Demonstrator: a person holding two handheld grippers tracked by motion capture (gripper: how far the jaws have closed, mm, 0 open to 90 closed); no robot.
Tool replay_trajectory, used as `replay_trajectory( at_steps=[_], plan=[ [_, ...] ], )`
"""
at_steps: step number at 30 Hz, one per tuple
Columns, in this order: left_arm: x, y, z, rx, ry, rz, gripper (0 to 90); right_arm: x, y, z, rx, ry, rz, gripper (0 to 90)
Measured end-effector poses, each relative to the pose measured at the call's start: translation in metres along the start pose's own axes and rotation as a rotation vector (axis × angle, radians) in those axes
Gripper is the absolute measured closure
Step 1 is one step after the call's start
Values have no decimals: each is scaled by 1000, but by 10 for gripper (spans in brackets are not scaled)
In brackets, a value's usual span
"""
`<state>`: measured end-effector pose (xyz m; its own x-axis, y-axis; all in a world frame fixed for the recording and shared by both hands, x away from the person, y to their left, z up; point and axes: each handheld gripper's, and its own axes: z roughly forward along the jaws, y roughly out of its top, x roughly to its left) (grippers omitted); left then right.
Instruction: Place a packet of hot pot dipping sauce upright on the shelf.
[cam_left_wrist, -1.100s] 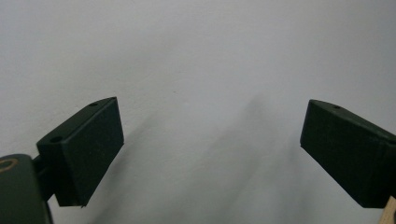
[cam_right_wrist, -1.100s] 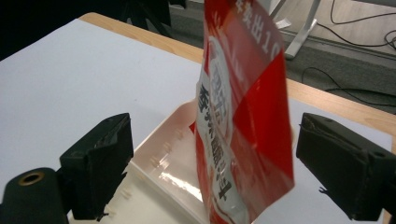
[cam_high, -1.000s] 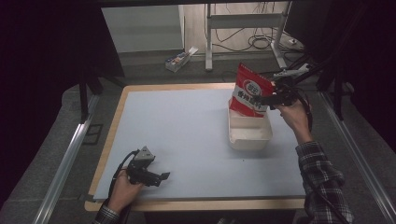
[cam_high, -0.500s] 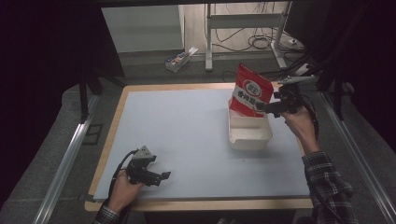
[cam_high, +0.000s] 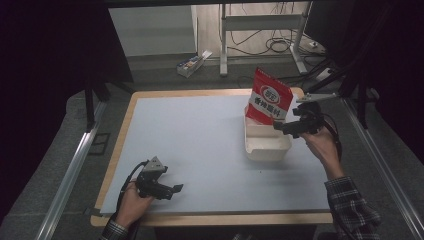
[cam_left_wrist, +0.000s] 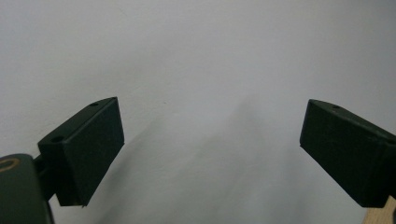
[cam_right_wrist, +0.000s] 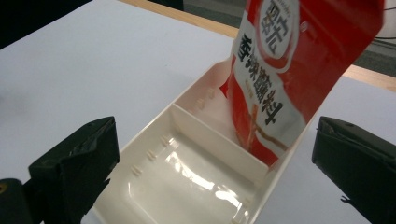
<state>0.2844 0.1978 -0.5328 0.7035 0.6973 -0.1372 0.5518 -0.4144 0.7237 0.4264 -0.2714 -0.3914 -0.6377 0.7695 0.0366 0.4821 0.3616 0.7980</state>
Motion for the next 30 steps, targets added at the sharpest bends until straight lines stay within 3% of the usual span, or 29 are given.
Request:
replay_trajectory(
  at_steps=[14,30],
  plan=[
    [-1,0,0,-11,24,29,59,19,-22,-4,-12,33,-26,4],
    [-2,0,-1,-10,45,58,53,38,-53,-18,-8,36,-54,2]
  ],
)
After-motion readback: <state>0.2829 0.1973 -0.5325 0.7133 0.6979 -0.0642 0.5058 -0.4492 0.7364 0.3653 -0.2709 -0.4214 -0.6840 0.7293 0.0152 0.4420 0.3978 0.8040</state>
